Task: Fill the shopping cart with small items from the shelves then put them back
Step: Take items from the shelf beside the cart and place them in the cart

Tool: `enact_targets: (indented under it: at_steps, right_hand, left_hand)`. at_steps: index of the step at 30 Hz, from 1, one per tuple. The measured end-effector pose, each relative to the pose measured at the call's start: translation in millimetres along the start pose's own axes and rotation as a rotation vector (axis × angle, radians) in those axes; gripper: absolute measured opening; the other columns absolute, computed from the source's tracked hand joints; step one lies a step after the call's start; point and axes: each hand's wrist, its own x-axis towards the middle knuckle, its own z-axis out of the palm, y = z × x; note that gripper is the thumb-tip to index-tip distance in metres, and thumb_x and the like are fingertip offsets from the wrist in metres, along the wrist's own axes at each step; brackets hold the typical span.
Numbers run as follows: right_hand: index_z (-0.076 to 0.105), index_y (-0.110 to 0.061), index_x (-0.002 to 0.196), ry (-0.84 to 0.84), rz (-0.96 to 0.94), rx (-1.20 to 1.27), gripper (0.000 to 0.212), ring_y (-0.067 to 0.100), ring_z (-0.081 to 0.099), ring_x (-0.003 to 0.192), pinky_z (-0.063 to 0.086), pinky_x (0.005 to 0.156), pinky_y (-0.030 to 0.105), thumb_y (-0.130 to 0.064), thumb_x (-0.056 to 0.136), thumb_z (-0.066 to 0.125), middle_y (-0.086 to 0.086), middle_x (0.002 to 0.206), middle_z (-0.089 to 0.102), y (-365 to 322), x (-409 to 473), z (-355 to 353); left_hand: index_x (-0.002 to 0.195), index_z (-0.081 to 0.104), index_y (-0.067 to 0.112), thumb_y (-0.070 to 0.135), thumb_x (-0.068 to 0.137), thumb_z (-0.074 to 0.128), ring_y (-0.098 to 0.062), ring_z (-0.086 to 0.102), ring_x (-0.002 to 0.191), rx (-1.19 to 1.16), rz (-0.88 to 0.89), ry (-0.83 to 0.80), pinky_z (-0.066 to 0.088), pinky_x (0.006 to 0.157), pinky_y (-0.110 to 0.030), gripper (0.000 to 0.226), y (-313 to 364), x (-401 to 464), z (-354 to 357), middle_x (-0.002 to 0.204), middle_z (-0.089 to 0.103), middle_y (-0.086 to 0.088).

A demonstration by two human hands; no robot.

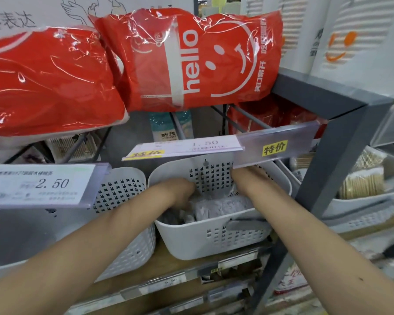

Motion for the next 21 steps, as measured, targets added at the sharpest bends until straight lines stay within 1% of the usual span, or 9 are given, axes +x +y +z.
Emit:
enact_targets:
  at_steps: [2, 6, 9, 11, 12, 14, 17, 19, 21]
  right_hand:
    - [0.052, -0.007, 0.128, -0.029, 0.001, -0.016, 0.032, 0.030, 0.051, 0.120, 0.036, 0.082, 0.031, -0.010, 0.099, 0.038, 0.014, 0.130, 0.054, -1, -1, 0]
    - [0.055, -0.008, 0.123, -0.056, 0.015, -0.037, 0.032, 0.030, 0.055, 0.112, 0.047, 0.087, 0.034, -0.002, 0.092, 0.050, 0.013, 0.127, 0.055, -1, 0, 2]
    - [0.057, -0.009, 0.115, 0.010, 0.024, 0.102, 0.024, 0.027, 0.059, 0.098, 0.049, 0.079, 0.033, -0.007, 0.093, 0.049, 0.011, 0.114, 0.059, 0, -6, 3]
    - [0.055, -0.008, 0.104, 0.087, 0.010, 0.240, 0.016, 0.029, 0.060, 0.094, 0.044, 0.071, 0.033, -0.011, 0.094, 0.042, 0.012, 0.106, 0.061, 3, -9, 7]
    - [0.052, -0.008, 0.103, 0.128, -0.013, 0.264, 0.013, 0.031, 0.060, 0.093, 0.044, 0.070, 0.034, -0.010, 0.093, 0.043, 0.013, 0.103, 0.060, 4, -10, 7]
    - [0.048, -0.011, 0.114, 0.184, -0.063, 0.309, 0.022, 0.028, 0.058, 0.089, 0.051, 0.075, 0.037, -0.008, 0.092, 0.050, 0.011, 0.101, 0.056, 10, -12, 11]
    - [0.048, -0.020, 0.127, 0.144, -0.156, 0.637, 0.036, 0.026, 0.057, 0.106, 0.049, 0.093, 0.045, -0.022, 0.093, 0.057, 0.002, 0.121, 0.056, 15, -27, 10]
    - [0.056, -0.023, 0.123, 0.105, -0.188, 0.845, 0.036, 0.022, 0.059, 0.109, 0.047, 0.097, 0.047, -0.028, 0.089, 0.064, -0.003, 0.123, 0.061, 18, -37, 10]
    - [0.062, -0.024, 0.115, 0.077, -0.200, 1.001, 0.040, 0.017, 0.064, 0.103, 0.048, 0.097, 0.045, -0.040, 0.079, 0.071, -0.005, 0.115, 0.067, 19, -48, 9]
  left_hand:
    - [0.119, 0.058, 0.017, 0.030, 0.080, 0.066, -0.027, 0.060, 0.105, -0.017, 0.000, 0.105, 0.048, 0.082, -0.031, 0.042, -2, -4, -6, 0.117, 0.063, -0.008]
    - [0.105, 0.063, 0.015, 0.034, 0.077, 0.062, -0.026, 0.059, 0.098, -0.098, -0.016, 0.339, 0.049, 0.078, -0.032, 0.034, -9, -19, -15, 0.105, 0.065, -0.007]
    - [0.104, 0.063, 0.014, 0.028, 0.081, 0.060, -0.025, 0.059, 0.096, -0.316, -0.053, 0.497, 0.041, 0.071, -0.028, 0.028, -13, -37, -19, 0.105, 0.065, -0.005]
    - [0.098, 0.061, 0.015, 0.024, 0.084, 0.057, -0.024, 0.058, 0.091, -0.438, -0.079, 0.585, 0.035, 0.067, -0.027, 0.018, -16, -50, -19, 0.100, 0.064, -0.004]
    - [0.098, 0.061, 0.014, 0.023, 0.085, 0.056, -0.022, 0.056, 0.088, -0.482, -0.084, 0.615, 0.034, 0.066, -0.027, 0.017, -17, -56, -19, 0.098, 0.063, -0.003]
    - [0.101, 0.062, 0.013, 0.020, 0.087, 0.055, -0.016, 0.051, 0.084, -0.536, -0.075, 0.663, 0.031, 0.065, -0.026, 0.018, -20, -66, -19, 0.094, 0.059, 0.001]
    - [0.103, 0.062, 0.012, 0.026, 0.085, 0.047, -0.014, 0.052, 0.085, -0.600, -0.037, 0.752, 0.032, 0.064, -0.021, 0.028, -19, -79, -18, 0.093, 0.058, 0.004]
    - [0.104, 0.062, 0.012, 0.030, 0.082, 0.042, -0.013, 0.056, 0.085, -0.701, -0.048, 0.828, 0.038, 0.069, -0.025, 0.035, -13, -87, -17, 0.095, 0.062, 0.003]
    - [0.103, 0.062, 0.012, 0.033, 0.085, 0.047, -0.009, 0.060, 0.084, -0.884, -0.088, 0.889, 0.044, 0.072, -0.027, 0.032, -7, -93, -13, 0.093, 0.065, 0.003]
